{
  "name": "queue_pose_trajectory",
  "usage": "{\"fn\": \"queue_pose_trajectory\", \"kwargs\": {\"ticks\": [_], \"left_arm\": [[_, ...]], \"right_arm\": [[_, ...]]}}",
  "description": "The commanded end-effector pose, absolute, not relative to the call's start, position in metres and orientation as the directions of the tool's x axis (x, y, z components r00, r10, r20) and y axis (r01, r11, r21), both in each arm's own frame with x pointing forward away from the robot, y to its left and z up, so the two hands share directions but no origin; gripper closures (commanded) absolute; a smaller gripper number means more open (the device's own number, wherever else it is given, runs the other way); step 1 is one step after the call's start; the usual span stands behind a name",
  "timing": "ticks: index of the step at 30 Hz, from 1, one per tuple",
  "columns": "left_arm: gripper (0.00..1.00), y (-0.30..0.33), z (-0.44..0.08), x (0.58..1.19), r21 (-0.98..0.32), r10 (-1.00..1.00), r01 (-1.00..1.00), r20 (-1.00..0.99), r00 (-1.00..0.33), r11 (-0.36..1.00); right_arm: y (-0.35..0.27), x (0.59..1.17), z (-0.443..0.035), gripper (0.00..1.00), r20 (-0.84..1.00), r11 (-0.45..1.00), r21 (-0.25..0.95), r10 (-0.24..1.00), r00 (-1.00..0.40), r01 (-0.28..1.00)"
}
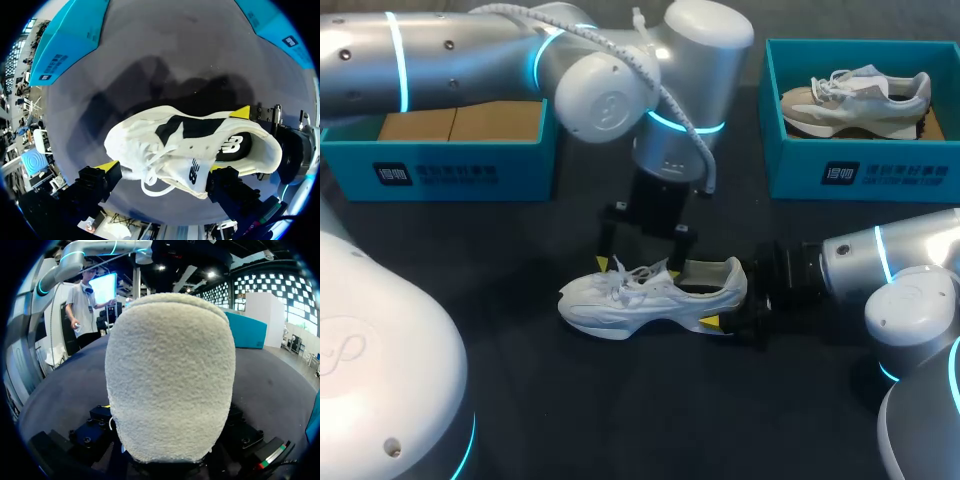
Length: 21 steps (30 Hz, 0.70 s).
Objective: Take the shoe out of the shoebox, open the shoe tongue, remove and reinsert the insole, then place the shoe into the shoebox
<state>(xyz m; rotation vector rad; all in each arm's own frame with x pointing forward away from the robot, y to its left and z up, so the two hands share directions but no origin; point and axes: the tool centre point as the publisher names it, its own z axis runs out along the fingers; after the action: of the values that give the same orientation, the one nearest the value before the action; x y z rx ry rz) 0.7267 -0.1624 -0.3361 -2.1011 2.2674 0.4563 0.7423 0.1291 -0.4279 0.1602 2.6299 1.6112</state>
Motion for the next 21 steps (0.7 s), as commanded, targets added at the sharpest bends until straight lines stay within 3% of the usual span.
{"fn": "queue_pose_trajectory", "kwargs": {"ticks": [1,2,3,5,9,11,15,21], "left_arm": [[0.00,-0.153,-0.328,0.724,0.182,-0.980,-0.982,-0.180,-0.090,0.057],[0.00,-0.153,-0.327,0.724,0.181,-0.980,-0.982,-0.178,-0.092,0.059],[0.13,-0.154,-0.325,0.724,0.177,-0.981,-0.982,-0.169,-0.097,0.066],[0.18,-0.154,-0.324,0.725,0.175,-0.981,-0.982,-0.165,-0.099,0.070],[0.51,-0.154,-0.319,0.727,0.170,-0.984,-0.982,-0.145,-0.102,0.077],[0.60,-0.155,-0.318,0.728,0.170,-0.984,-0.982,-0.144,-0.107,0.082],[1.00,-0.155,-0.318,0.728,0.169,-0.985,-0.981,-0.126,-0.118,0.095],[1.00,-0.153,-0.317,0.724,0.159,-0.990,-0.981,-0.071,-0.125,0.112]], "right_arm": [[0.131,0.741,-0.429,1.00,0.009,0.453,0.889,0.117,-0.993,0.062],[0.131,0.741,-0.429,1.00,0.009,0.453,0.889,0.117,-0.993,0.062],[0.131,0.741,-0.429,1.00,0.009,0.453,0.889,0.117,-0.993,0.062],[0.131,0.741,-0.429,1.00,0.009,0.453,0.889,0.117,-0.993,0.062],[0.131,0.741,-0.429,1.00,0.009,0.453,0.889,0.117,-0.993,0.062],[0.131,0.741,-0.429,1.00,0.009,0.453,0.889,0.117,-0.993,0.062],[0.131,0.741,-0.429,1.00,0.009,0.453,0.889,0.117,-0.993,0.062],[0.131,0.741,-0.429,1.00,0.009,0.453,0.889,0.117,-0.993,0.062]]}}
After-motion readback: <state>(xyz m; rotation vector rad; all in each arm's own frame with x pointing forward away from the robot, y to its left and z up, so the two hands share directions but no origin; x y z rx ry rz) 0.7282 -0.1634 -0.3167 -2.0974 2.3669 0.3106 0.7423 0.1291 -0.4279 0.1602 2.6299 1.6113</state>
